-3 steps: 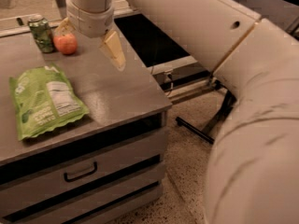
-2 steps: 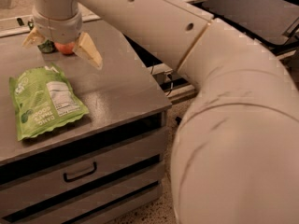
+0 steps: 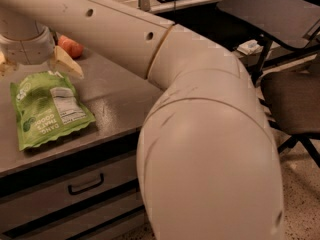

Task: Pick green rice chip bag

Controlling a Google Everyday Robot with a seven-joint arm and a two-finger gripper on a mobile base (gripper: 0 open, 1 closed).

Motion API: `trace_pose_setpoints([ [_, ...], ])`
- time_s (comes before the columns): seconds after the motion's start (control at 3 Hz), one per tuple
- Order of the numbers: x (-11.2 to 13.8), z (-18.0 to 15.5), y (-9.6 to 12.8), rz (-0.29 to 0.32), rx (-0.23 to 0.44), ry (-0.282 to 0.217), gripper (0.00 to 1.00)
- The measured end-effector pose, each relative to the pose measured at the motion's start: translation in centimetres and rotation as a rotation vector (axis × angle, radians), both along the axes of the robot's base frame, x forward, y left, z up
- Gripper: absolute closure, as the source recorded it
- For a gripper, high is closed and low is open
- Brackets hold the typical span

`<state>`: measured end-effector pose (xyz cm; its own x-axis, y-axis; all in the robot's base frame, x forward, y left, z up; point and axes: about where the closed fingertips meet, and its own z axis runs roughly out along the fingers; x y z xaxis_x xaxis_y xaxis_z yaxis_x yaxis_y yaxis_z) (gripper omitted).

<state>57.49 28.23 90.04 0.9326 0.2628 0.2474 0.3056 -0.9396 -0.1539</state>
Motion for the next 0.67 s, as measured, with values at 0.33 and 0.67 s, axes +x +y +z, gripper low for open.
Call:
trace_pose_setpoints([
  [0.33,0.2,0.0,0.0,-0.009,0.011,-0.002,0.00],
  [0.67,-0.3,-2.4,1.3,0.037,-0.013,0.031,0.00],
])
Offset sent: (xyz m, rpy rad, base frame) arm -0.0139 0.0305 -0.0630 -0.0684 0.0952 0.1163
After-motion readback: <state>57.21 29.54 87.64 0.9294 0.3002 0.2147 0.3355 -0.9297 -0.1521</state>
